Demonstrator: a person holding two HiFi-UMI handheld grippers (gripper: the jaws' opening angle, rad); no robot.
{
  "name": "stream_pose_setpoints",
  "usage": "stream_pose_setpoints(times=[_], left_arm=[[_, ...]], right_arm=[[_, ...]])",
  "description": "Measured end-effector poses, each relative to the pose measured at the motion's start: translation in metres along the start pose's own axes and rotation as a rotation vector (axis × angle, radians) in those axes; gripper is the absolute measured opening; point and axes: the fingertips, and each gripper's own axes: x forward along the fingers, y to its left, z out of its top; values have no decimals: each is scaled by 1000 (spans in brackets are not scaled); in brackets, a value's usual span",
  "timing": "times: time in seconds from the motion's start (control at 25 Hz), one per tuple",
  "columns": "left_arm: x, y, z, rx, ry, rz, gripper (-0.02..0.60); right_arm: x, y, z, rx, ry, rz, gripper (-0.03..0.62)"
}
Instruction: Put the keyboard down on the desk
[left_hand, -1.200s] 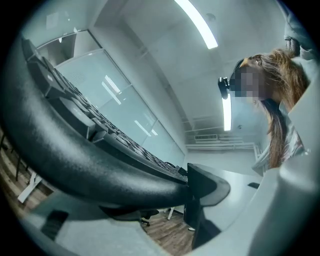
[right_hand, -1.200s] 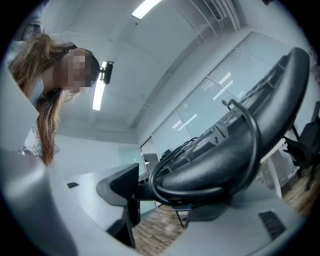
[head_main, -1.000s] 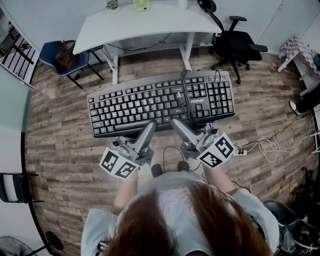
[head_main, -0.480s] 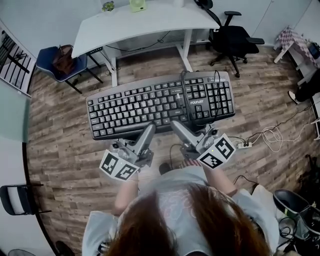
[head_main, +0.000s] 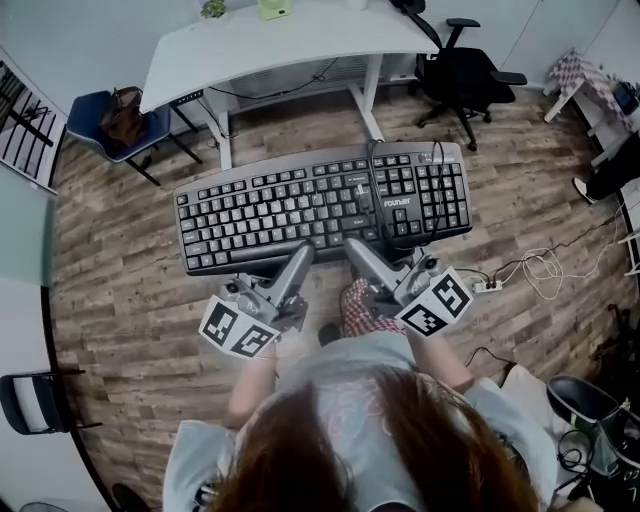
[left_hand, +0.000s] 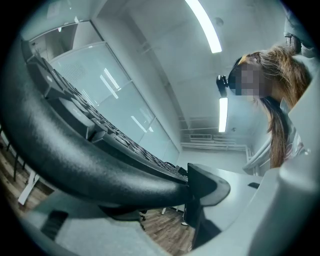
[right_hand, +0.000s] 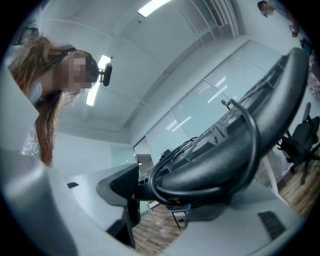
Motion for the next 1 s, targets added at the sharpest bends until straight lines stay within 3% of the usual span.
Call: stream_pose_setpoints(times=[0.44, 0.68, 1.0], left_arm=[[3, 10, -12, 33, -28, -13, 278], [72, 53, 0, 26, -16, -2, 278], [111, 80, -3, 37, -21, -3, 279]], right_arm=[[2, -13, -9, -33, -21, 34, 301], [52, -73, 17, -14, -11, 29, 301], [76, -114, 26, -20, -17, 39, 301]])
